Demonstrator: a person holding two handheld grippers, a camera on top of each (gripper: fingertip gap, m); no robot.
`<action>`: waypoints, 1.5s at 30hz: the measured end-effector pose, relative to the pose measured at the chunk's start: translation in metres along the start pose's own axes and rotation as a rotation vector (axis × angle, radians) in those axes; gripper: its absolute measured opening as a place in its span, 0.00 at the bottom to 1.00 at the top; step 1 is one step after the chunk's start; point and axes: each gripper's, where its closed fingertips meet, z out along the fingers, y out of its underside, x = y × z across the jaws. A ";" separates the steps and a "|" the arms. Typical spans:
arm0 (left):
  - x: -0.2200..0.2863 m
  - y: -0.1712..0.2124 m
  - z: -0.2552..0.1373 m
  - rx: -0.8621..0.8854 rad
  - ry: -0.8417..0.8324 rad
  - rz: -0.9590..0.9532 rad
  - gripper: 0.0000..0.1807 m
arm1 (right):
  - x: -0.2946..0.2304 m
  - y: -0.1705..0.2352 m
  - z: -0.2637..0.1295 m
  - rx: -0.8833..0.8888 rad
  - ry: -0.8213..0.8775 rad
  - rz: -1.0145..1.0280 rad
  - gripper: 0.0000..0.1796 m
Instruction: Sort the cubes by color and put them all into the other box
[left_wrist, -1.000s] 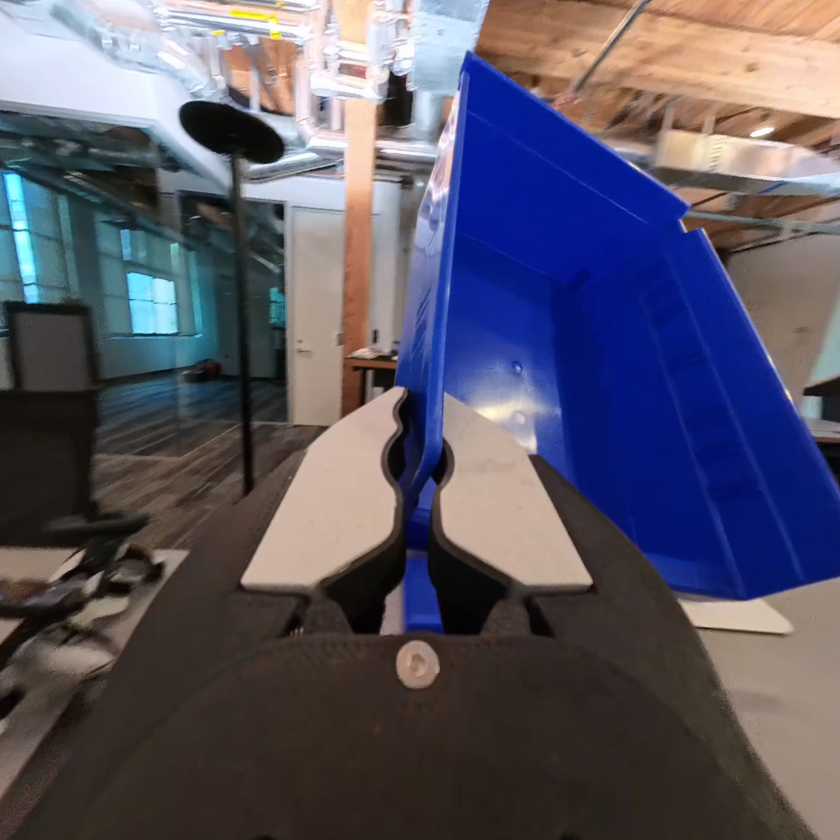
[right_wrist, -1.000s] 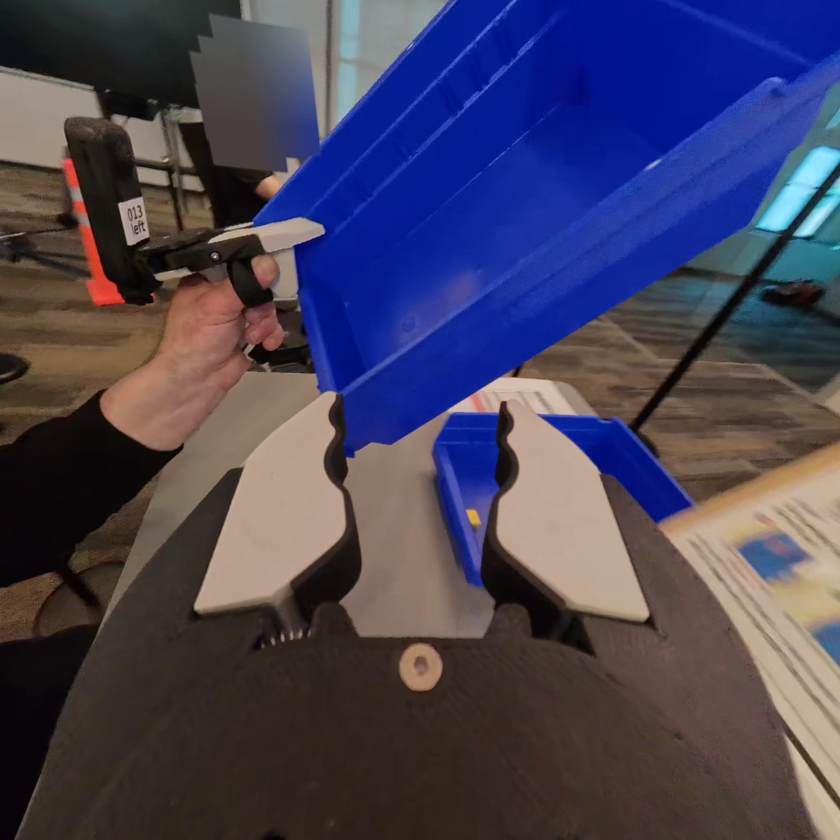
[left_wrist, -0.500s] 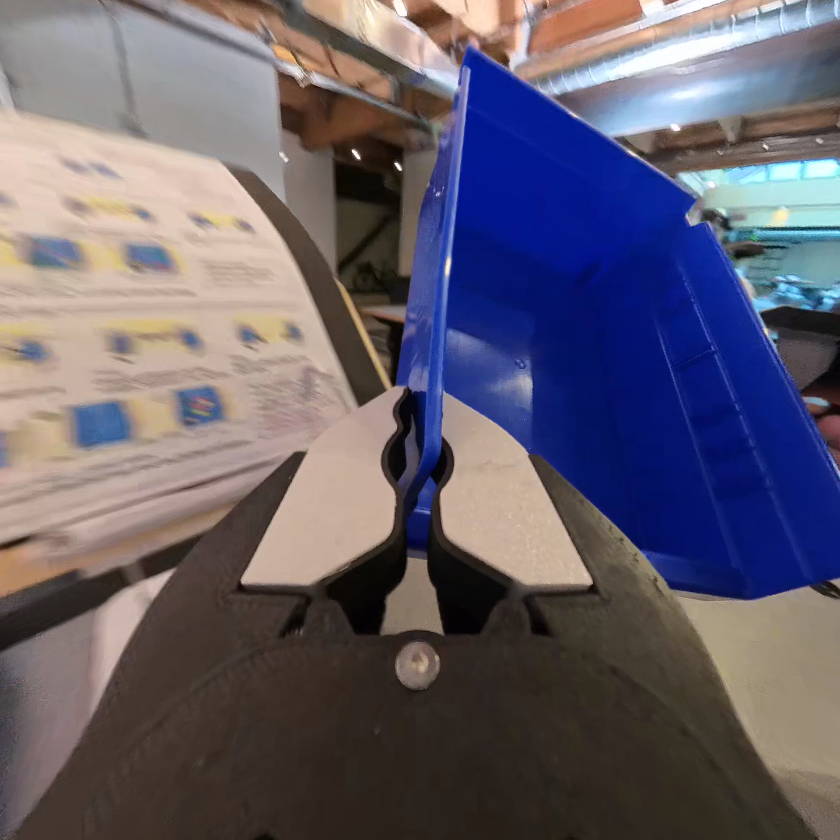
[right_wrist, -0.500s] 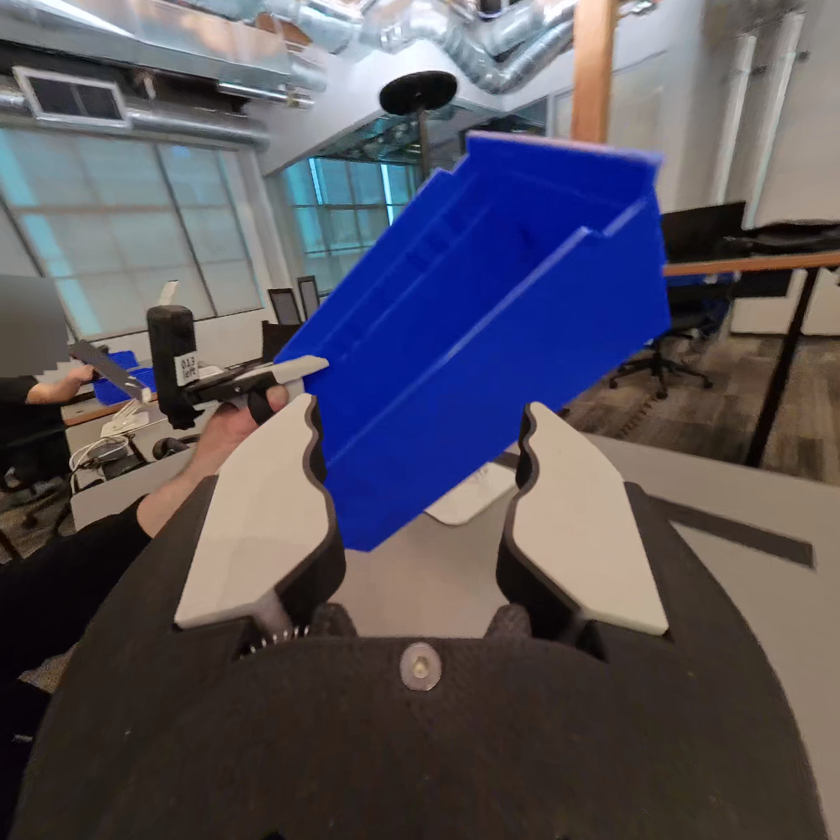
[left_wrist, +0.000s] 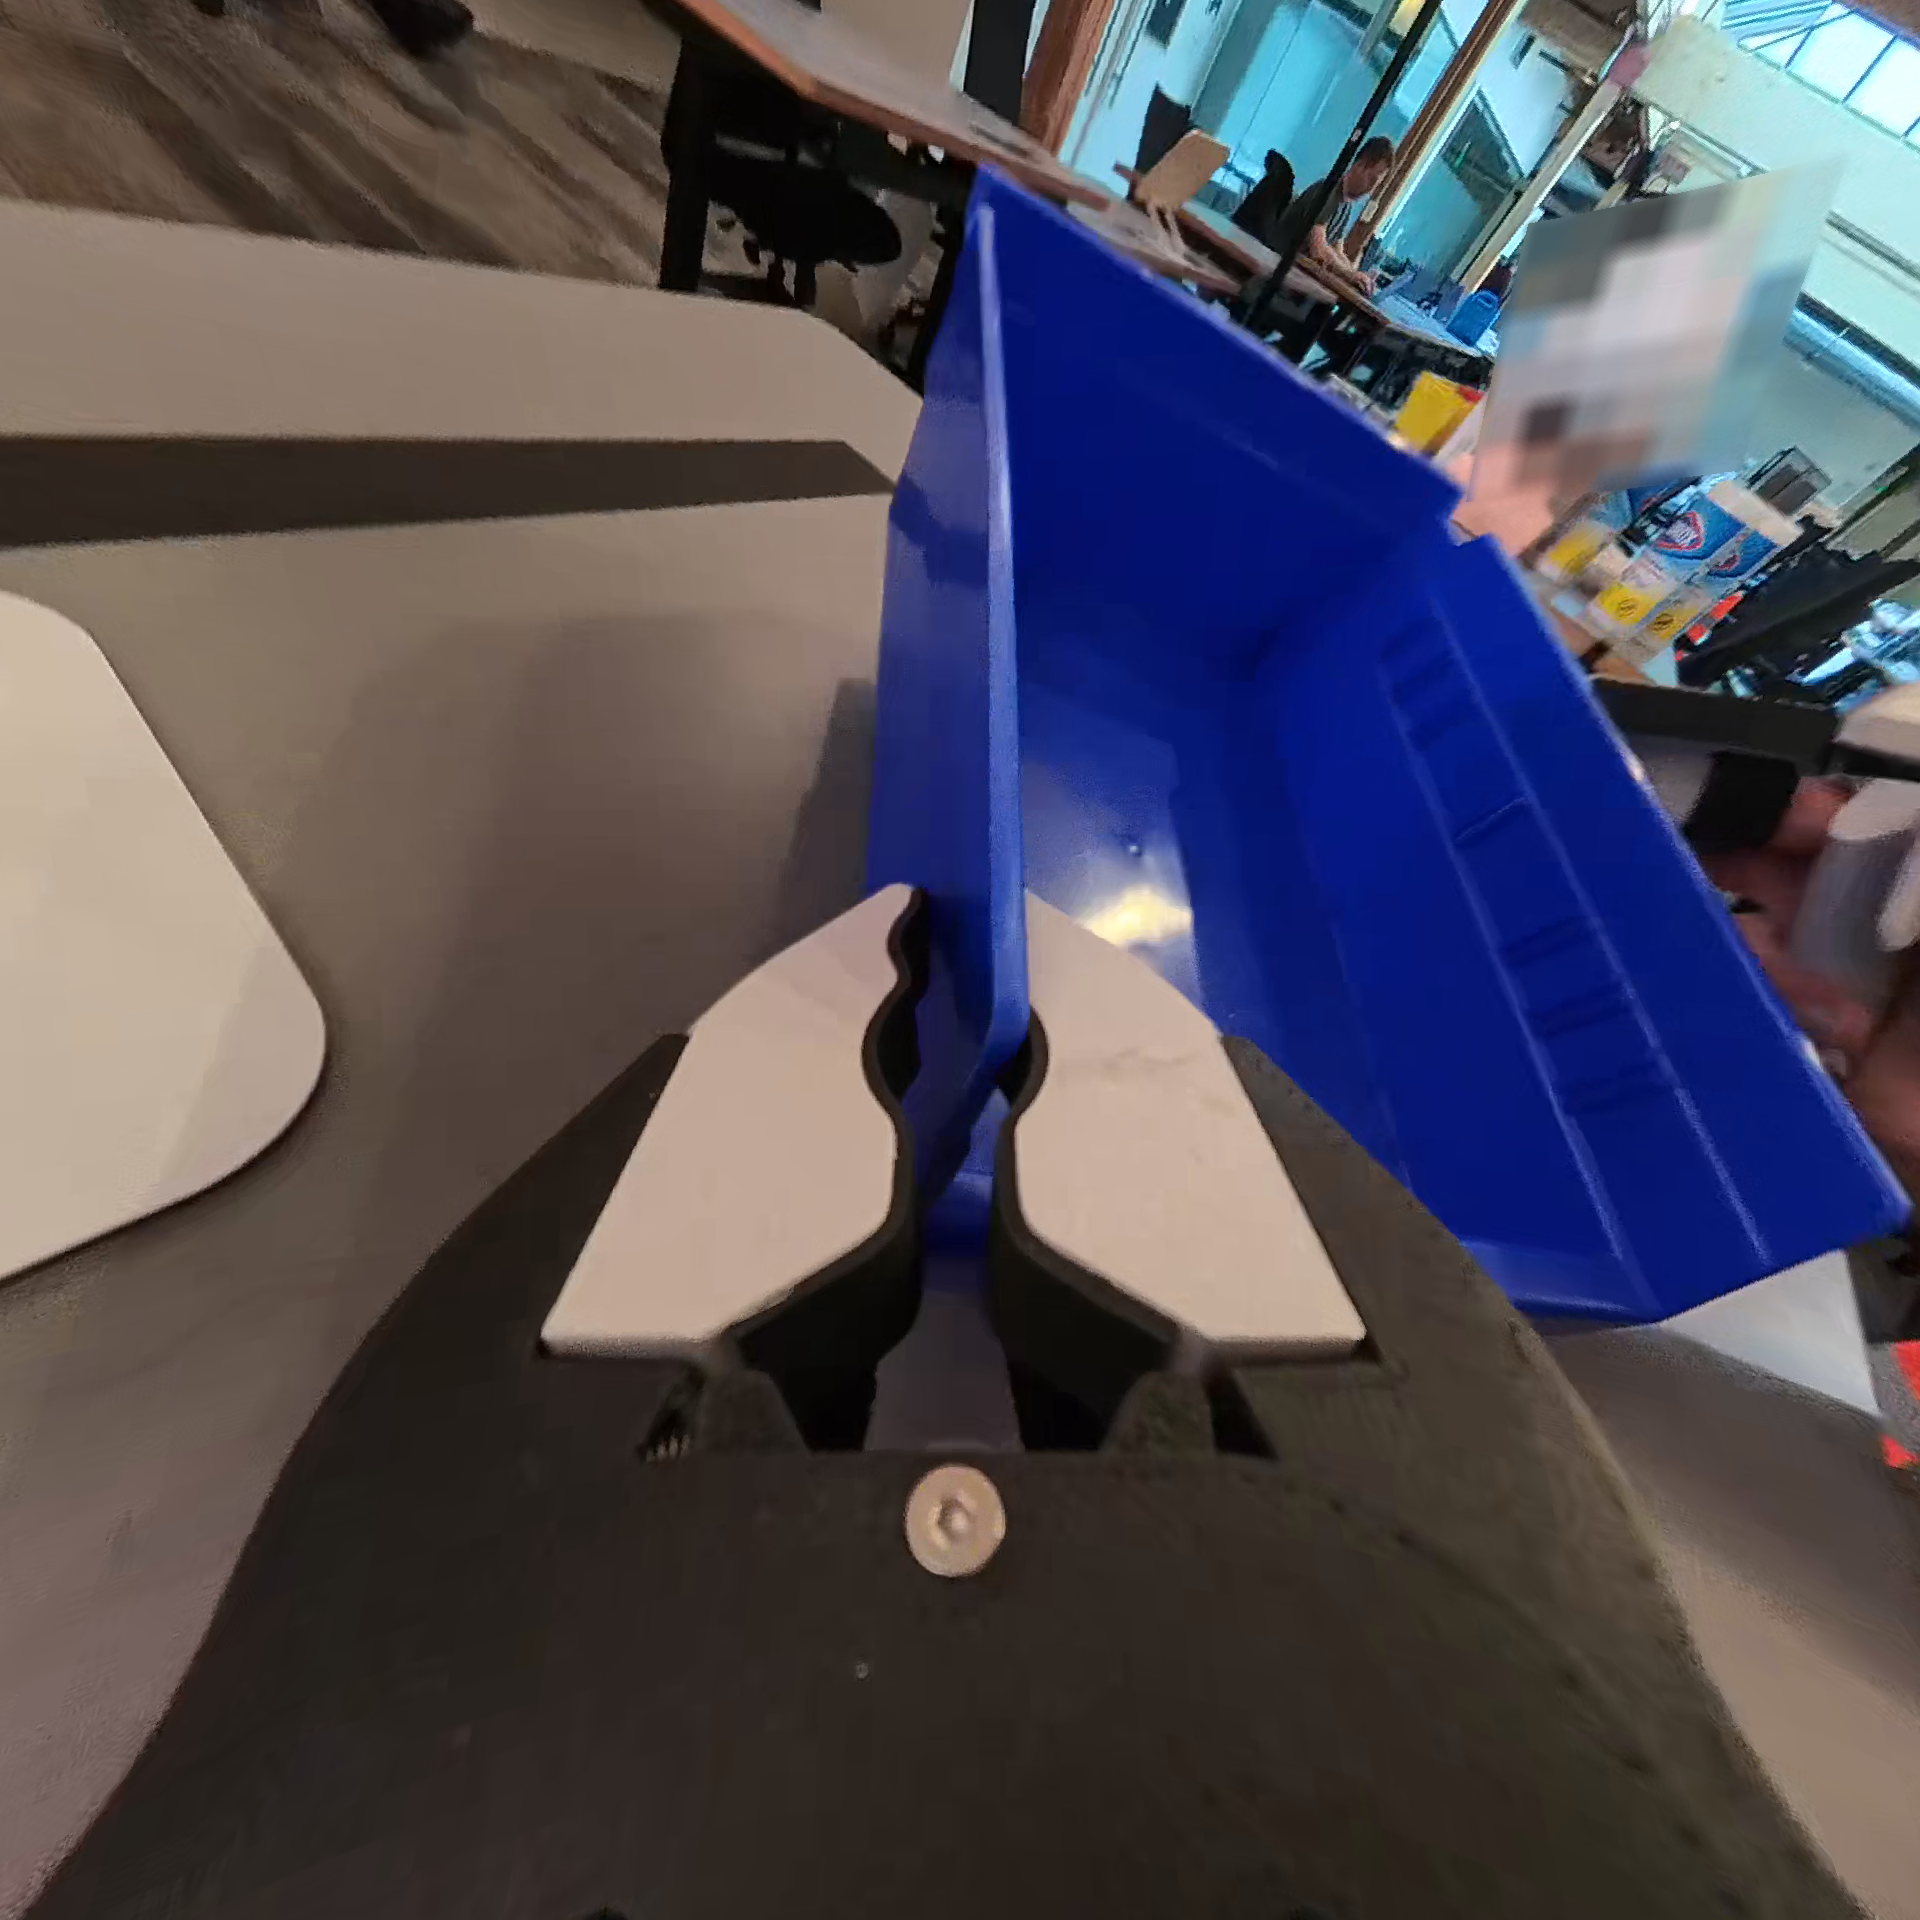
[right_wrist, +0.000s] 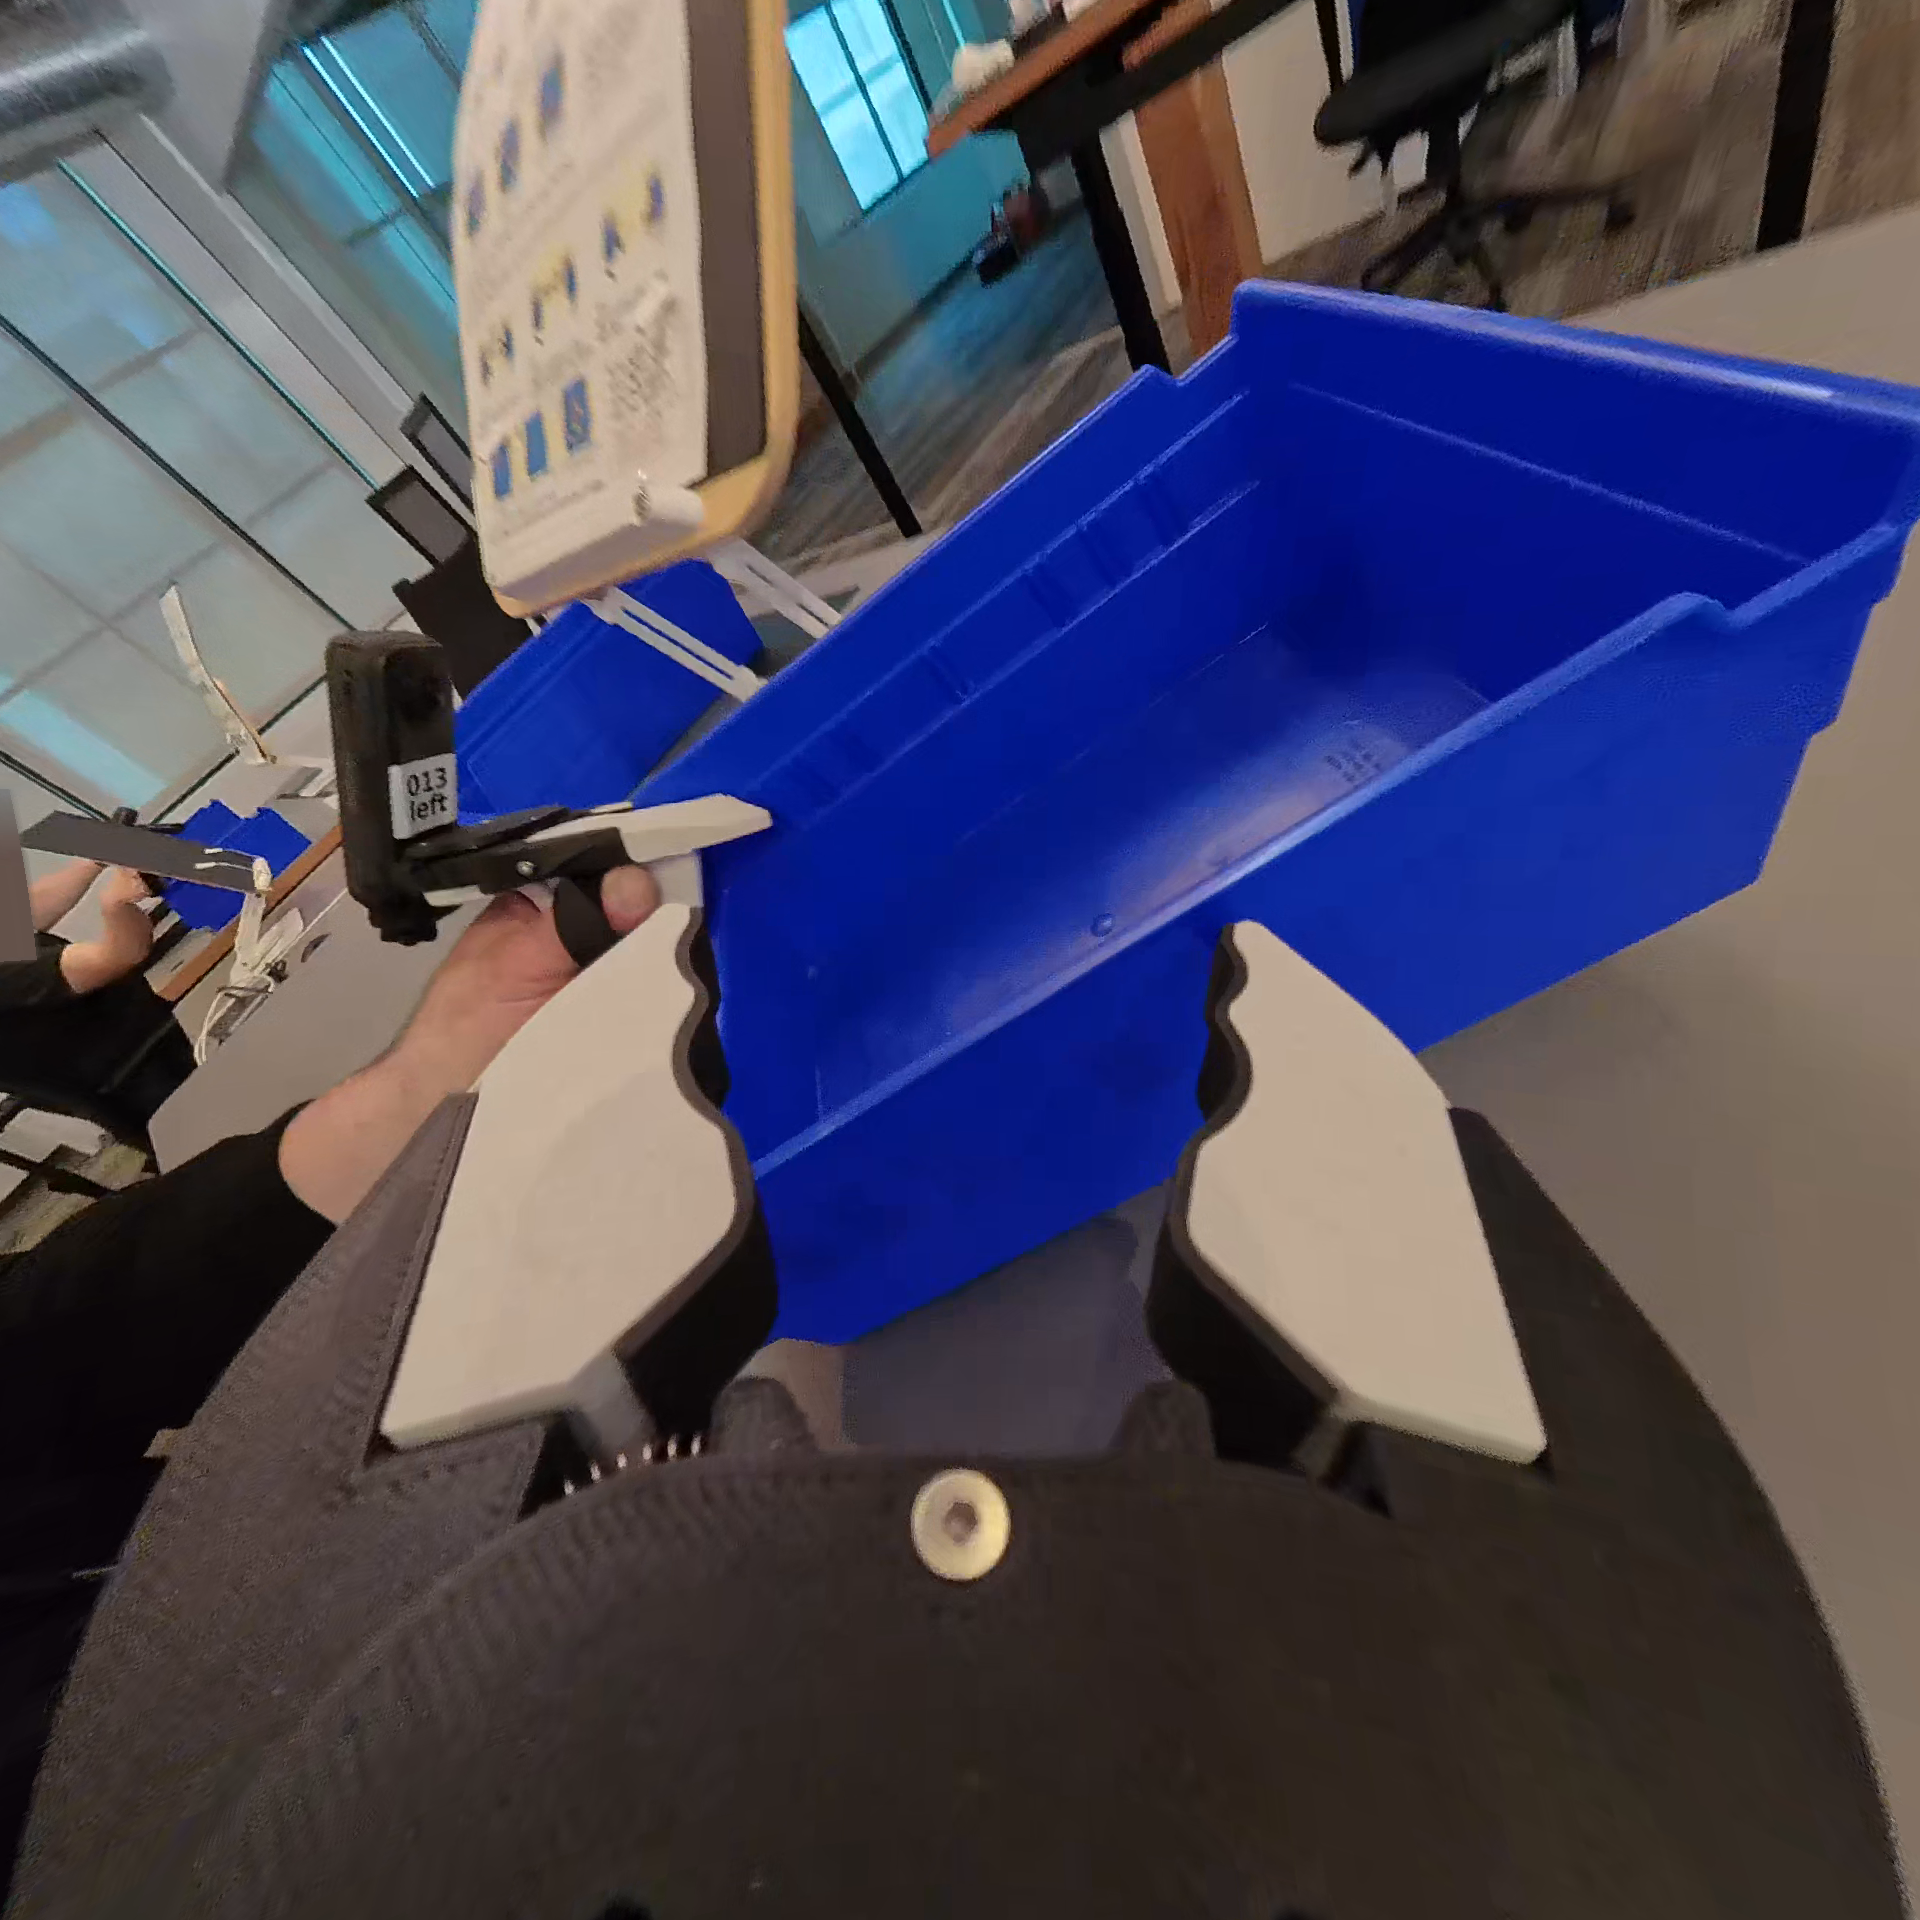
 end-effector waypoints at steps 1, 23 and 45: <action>-0.003 0.003 0.002 -0.013 0.007 -0.023 0.06 | 0.007 0.004 0.006 -0.023 0.005 0.014 0.51; 0.001 0.017 -0.035 -0.136 0.336 0.024 0.14 | -0.028 0.073 0.007 -0.164 0.301 -0.242 0.48; 0.048 0.016 0.045 -0.058 0.144 -0.012 0.12 | 0.121 -0.007 0.051 -0.315 0.291 -0.379 0.16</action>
